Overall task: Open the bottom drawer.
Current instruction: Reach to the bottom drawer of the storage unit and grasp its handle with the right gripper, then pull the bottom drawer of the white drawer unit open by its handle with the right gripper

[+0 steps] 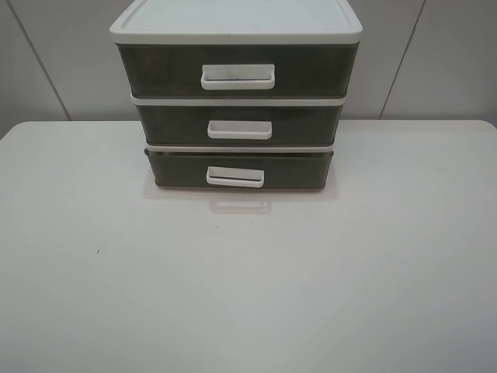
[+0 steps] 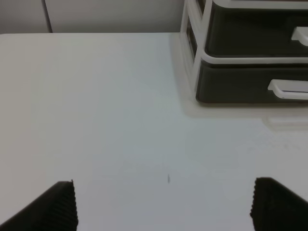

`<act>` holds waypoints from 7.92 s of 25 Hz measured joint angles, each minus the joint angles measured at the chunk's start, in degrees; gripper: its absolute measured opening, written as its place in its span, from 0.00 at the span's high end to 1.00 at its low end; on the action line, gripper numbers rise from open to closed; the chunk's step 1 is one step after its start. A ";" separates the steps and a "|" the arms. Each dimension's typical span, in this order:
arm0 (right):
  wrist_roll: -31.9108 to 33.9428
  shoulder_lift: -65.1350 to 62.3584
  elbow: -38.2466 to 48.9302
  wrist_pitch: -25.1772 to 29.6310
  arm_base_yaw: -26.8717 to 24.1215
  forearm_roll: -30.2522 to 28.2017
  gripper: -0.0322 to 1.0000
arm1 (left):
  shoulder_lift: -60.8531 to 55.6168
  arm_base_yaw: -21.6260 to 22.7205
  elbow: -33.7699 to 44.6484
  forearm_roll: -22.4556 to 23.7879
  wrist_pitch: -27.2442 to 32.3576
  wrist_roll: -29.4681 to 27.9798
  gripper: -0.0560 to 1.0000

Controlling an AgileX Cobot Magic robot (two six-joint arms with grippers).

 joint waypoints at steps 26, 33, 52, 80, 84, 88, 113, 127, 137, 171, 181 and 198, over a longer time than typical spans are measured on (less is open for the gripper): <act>0.52 17.69 -5.11 -6.15 0.00 0.14 0.20 | 0.00 0.00 0.00 0.00 0.00 0.00 0.24; 0.69 45.86 -12.98 -16.97 4.56 7.90 0.20 | 0.00 0.00 0.00 0.00 0.00 0.00 0.24; 0.04 84.84 -16.12 -49.40 41.38 -30.71 0.20 | 0.00 0.00 0.00 0.00 0.00 0.00 0.24; 12.73 106.21 -21.11 -54.90 41.38 -71.72 0.20 | 0.00 0.00 0.00 0.00 0.00 0.00 0.24; 17.41 109.01 -22.11 -54.04 42.44 -75.87 0.20 | 0.00 0.00 0.00 0.00 0.00 0.00 0.24; 19.44 110.97 -22.18 -53.79 42.76 -77.37 0.20 | 0.00 0.00 0.00 0.00 0.00 0.00 0.24; 56.28 114.32 -22.24 -44.06 44.13 -97.27 0.20 | 0.00 0.00 0.00 0.00 0.00 0.00 0.24; 56.59 115.15 -24.83 -43.53 46.57 -97.05 0.20 | 0.00 0.00 0.00 0.00 0.00 0.00 0.24; 56.59 117.64 -25.55 -42.98 46.62 -97.29 0.21 | 0.00 0.00 0.00 0.00 0.00 0.00 0.24; 56.58 111.41 -20.25 -36.45 53.94 -94.28 0.86 | 0.00 0.00 0.00 0.00 0.00 0.00 0.24; 56.58 107.75 -16.20 -33.70 60.68 -87.74 0.86 | 0.00 0.00 0.00 0.00 0.00 0.00 0.24; 56.78 105.27 -14.55 -31.20 66.61 -81.69 0.86 | 0.00 0.00 0.00 0.00 0.00 0.00 0.24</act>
